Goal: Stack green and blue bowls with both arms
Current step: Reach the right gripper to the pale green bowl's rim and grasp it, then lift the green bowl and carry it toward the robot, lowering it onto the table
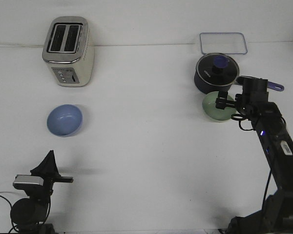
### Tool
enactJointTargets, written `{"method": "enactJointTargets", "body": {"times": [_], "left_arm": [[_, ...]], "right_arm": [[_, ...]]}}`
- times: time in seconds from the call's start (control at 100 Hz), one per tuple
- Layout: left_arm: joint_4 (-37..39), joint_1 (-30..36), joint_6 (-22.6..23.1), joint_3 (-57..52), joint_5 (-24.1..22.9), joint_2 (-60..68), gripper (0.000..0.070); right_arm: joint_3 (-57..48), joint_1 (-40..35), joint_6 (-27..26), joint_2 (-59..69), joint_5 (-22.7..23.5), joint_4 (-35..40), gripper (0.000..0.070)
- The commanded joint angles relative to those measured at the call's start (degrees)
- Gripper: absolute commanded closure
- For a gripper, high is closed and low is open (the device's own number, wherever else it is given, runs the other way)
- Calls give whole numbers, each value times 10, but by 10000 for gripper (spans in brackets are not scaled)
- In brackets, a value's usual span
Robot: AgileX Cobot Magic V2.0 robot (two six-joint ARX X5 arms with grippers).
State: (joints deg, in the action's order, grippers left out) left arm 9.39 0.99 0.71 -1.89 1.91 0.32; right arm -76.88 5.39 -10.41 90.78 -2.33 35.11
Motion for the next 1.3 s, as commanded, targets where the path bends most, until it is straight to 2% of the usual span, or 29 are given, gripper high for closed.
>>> {"method": "enactJointTargets", "body": {"times": [0.0, 0.24, 0.29, 0.36, 0.4, 0.46, 0.48, 0.63, 0.85, 1.01, 1.19, 1.29], "left_arm": [[6, 0, 1, 11, 3, -1, 686], [6, 0, 1, 11, 3, -1, 686], [6, 0, 1, 11, 3, -1, 686], [6, 0, 1, 11, 2, -1, 686], [6, 0, 1, 11, 3, -1, 685], [6, 0, 1, 11, 3, -1, 686], [6, 0, 1, 11, 3, -1, 686], [6, 0, 1, 11, 3, -1, 686], [6, 0, 1, 11, 3, -1, 686], [6, 0, 1, 11, 3, -1, 686], [6, 0, 1, 11, 2, -1, 686], [6, 0, 1, 11, 3, -1, 686]], "right_arm": [[-23, 4, 10, 41, 0, 0, 45], [-37, 16, 14, 120, 9, -1, 49], [-37, 19, 15, 129, 11, -1, 84], [-37, 22, 17, 138, 15, -1, 247], [-37, 23, 17, 140, 14, -2, 395], [-37, 25, 18, 141, 14, -4, 653], [-37, 26, 20, 141, 15, -5, 700], [-37, 33, 21, 141, 16, -3, 699], [-37, 41, 28, 96, 61, 12, 699], [-37, 40, 25, 13, 104, 19, 699], [-37, 38, 13, -85, 174, 62, 699], [-28, 23, 13, -130, 196, 88, 699]]}}
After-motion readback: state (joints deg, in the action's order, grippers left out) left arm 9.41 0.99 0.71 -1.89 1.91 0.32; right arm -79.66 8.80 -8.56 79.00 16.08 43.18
